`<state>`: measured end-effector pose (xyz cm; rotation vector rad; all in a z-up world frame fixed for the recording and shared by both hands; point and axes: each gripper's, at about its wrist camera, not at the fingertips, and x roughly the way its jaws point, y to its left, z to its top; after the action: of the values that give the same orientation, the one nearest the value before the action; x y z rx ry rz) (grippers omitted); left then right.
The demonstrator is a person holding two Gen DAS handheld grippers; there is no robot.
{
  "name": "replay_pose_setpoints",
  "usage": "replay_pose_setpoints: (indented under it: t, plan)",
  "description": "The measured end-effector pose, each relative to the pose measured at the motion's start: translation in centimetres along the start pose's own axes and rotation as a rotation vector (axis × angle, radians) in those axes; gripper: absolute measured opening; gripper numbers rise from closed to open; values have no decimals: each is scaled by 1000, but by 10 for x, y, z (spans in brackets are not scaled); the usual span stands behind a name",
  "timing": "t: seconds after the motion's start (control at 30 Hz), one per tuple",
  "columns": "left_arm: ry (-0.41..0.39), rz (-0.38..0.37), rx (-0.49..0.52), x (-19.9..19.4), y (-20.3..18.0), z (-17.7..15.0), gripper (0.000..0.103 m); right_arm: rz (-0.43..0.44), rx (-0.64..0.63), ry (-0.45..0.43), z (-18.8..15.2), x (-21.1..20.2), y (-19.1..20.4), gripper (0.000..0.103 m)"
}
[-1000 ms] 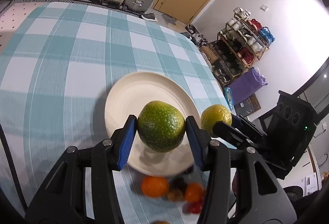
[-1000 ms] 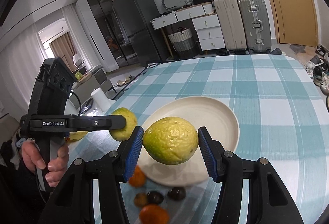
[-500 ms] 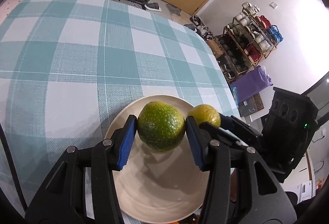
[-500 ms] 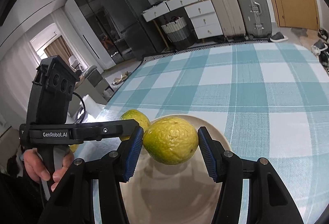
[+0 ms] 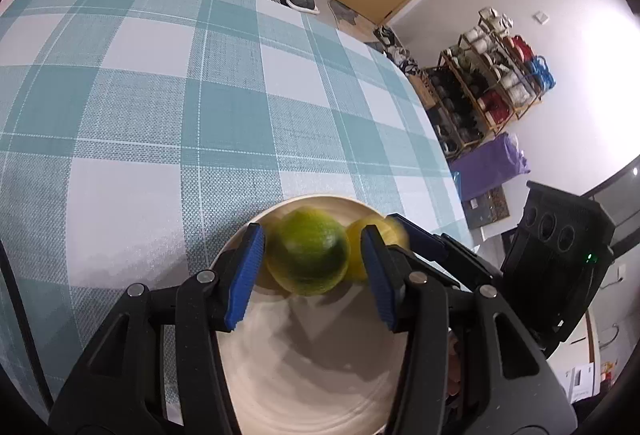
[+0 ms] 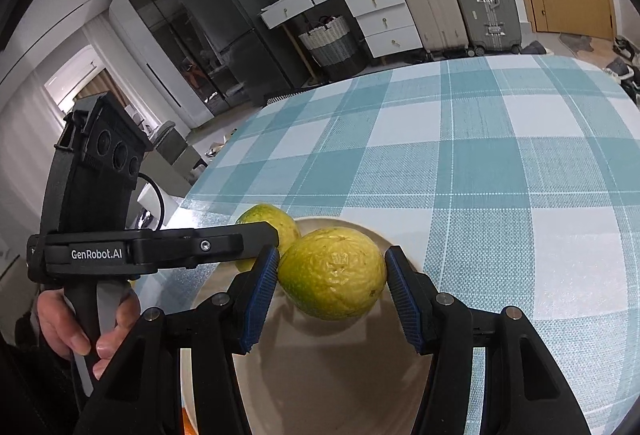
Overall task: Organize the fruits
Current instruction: 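Lower both fruits onto the cream plate and open both tools, then grasp an orange with the left tool while the right tool moves toward another orange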
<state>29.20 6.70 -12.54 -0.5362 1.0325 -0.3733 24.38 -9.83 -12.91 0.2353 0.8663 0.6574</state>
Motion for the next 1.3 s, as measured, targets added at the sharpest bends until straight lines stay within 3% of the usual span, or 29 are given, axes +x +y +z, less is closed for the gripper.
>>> replay_pose_setpoints:
  t: [0.07, 0.13, 0.33, 0.43, 0.63, 0.7, 0.9, 1.3]
  plan:
    - [-7, 1, -1, -4, -1, -1, 47, 4, 5, -6, 0, -1, -1, 59]
    - [-15, 8, 3, -9, -4, -2, 47, 16, 10, -27, 2, -6, -1, 72]
    - [-48, 43, 31, -34, -16, -13, 52, -4, -1, -94, 4, -30, 5, 75]
    - [-71, 69, 49, -49, -21, -23, 56, -28, -1, -121, 0, -44, 7, 86]
    - [-103, 164, 124, -71, -36, -47, 56, -62, 4, -170, -12, -70, 12, 93]
    - [-118, 182, 137, -79, -40, -54, 62, -70, 0, -182, -15, -77, 14, 96]
    - [-201, 273, 194, -105, -56, -75, 79, -92, -28, -234, -25, -102, 28, 99]
    - [-270, 369, 208, -137, -69, -113, 86, -105, -99, -305, -45, -136, 63, 103]
